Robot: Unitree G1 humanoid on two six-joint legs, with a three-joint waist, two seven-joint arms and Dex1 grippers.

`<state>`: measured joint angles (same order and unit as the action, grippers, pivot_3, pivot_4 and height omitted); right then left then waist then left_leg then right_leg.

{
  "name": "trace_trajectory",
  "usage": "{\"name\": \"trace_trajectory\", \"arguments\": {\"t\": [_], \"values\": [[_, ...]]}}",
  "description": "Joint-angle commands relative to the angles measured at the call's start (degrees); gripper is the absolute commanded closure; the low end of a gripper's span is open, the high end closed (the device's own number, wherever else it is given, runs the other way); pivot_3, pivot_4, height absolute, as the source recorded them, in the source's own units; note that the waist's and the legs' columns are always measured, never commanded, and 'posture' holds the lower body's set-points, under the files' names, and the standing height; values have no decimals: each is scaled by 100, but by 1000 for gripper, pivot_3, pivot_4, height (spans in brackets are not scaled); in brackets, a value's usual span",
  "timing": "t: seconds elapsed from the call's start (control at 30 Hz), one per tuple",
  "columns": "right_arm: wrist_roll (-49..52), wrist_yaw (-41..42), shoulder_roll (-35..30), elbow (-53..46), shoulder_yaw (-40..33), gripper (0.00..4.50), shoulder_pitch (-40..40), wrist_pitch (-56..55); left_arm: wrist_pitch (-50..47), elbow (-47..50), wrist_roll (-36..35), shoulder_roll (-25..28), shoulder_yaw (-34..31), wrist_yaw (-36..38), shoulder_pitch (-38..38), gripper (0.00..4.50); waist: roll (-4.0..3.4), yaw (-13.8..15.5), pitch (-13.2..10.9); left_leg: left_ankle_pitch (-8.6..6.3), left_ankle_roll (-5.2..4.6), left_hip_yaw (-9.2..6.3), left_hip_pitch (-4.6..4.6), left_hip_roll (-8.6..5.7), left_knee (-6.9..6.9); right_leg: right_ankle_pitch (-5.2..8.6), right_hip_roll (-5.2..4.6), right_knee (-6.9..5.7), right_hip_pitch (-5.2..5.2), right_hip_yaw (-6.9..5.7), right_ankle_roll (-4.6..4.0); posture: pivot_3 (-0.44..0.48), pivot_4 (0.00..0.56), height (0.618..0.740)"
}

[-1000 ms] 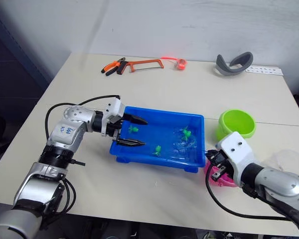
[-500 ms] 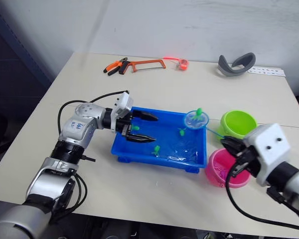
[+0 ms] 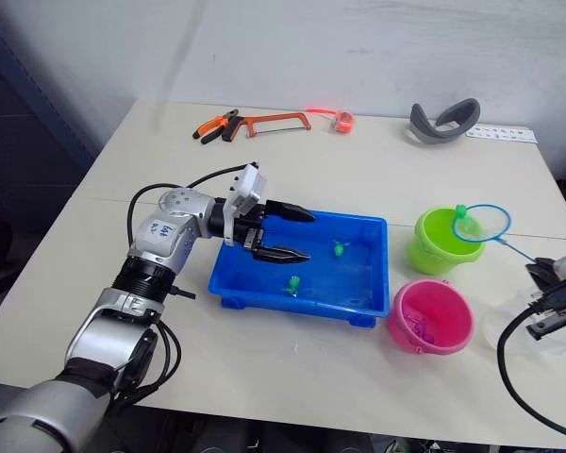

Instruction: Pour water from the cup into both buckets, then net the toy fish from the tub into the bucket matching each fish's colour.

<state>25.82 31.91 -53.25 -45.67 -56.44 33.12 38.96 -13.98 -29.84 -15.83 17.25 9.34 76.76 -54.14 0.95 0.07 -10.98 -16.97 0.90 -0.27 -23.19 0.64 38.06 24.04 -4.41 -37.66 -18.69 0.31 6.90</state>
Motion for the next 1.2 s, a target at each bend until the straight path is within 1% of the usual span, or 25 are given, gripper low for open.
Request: {"name": "trace_trajectory", "arguments": {"t": [0.03,0.23,0.3,0.37,0.4,0.47,0.53,0.57,0.63,0.73,0.83,0.9,0.93,1.03,1.2], "values": [[-1317,328,-284,360,239,4500,195,-1086,92,104,-38,24,-76,44,-170,20,-1,-8,0,0,0,2,0,-1,0,0,0,0,-1,1,0,0,150,740],[-2705,505,-560,947,782,4500,93,-2192,59,190,-42,99,-110,-17,-115,20,-1,-9,0,0,1,3,1,0,0,0,-1,-1,-1,2,0,0,150,740],[-2849,555,-517,1051,847,4500,-84,-2331,32,234,-55,127,-116,-32,-91,20,-1,-5,0,1,1,2,0,0,0,0,-1,0,-1,1,0,0,150,740],[-2749,646,-389,1112,874,4500,-297,-2343,3,284,-59,168,-117,-52,-46,20,-1,-5,0,1,1,3,0,0,0,0,-3,0,-1,1,0,0,150,740],[-2593,706,-316,1125,884,4500,-445,-2258,-4,299,-57,187,-115,-64,-28,20,-1,-3,0,1,2,1,0,1,0,0,-2,0,-1,-1,0,0,150,740],[-2103,775,-128,1037,843,4500,-832,-1743,-17,319,-50,254,-127,-80,16,20,-1,-8,0,2,3,0,0,1,1,0,-2,0,0,-2,0,0,150,740],[-1324,859,36,862,809,4500,-1351,-1000,-12,282,-25,338,-149,-102,51,20,-2,-20,1,2,4,0,1,3,2,0,-2,-2,0,-2,0,0,150,740],[-837,858,76,715,809,4500,-1651,-545,6,241,4,404,-158,-110,74,20,-2,-19,1,3,4,0,1,4,4,0,-2,-6,0,-2,0,0,150,740],[-187,808,95,502,818,4500,-2090,168,22,198,31,504,-161,-109,109,20,-3,-45,1,5,8,1,4,11,4,0,5,-8,0,-2,-1,0,150,740],[1625,503,107,134,1069,4500,-3003,1625,-70,296,2,811,-148,110,263,20,-7,-49,3,6,11,-1,8,13,5,0,5,-14,0,-1,-1,0,150,740],[2716,250,22,-58,1433,4500,-3442,2364,-63,375,34,1030,-143,140,382,20,-7,-19,3,6,11,-11,5,13,3,0,2,-11,1,-5,-1,0,150,740],[3367,25,13,-12,1713,4500,-3671,2703,-96,467,34,1176,-134,193,474,20,-6,9,3,6,11,-18,-5,9,5,0,-3,-6,0,-4,-1,0,150,740],[3591,-44,-9,31,1830,4500,-3744,2805,-113,522,31,1240,-123,219,519,20,-6,16,3,5,10,-23,-9,3,7,0,-8,-3,0,-4,-1,0,150,740],[3834,-148,-140,128,2305,4500,-3826,2989,-101,673,50,1371,-101,196,638,20,-5,35,2,3,5,-27,-11,-2,10,0,-13,0,3,-4,-1,0,150,740],[3579,-147,-295,290,3041,4500,-3739,2917,-162,864,40,1447,-156,73,733,20,-5,5,3,2,4,-27,-12,-1,9,0,-10,1,3,-4,-1,0,150,740]]}}
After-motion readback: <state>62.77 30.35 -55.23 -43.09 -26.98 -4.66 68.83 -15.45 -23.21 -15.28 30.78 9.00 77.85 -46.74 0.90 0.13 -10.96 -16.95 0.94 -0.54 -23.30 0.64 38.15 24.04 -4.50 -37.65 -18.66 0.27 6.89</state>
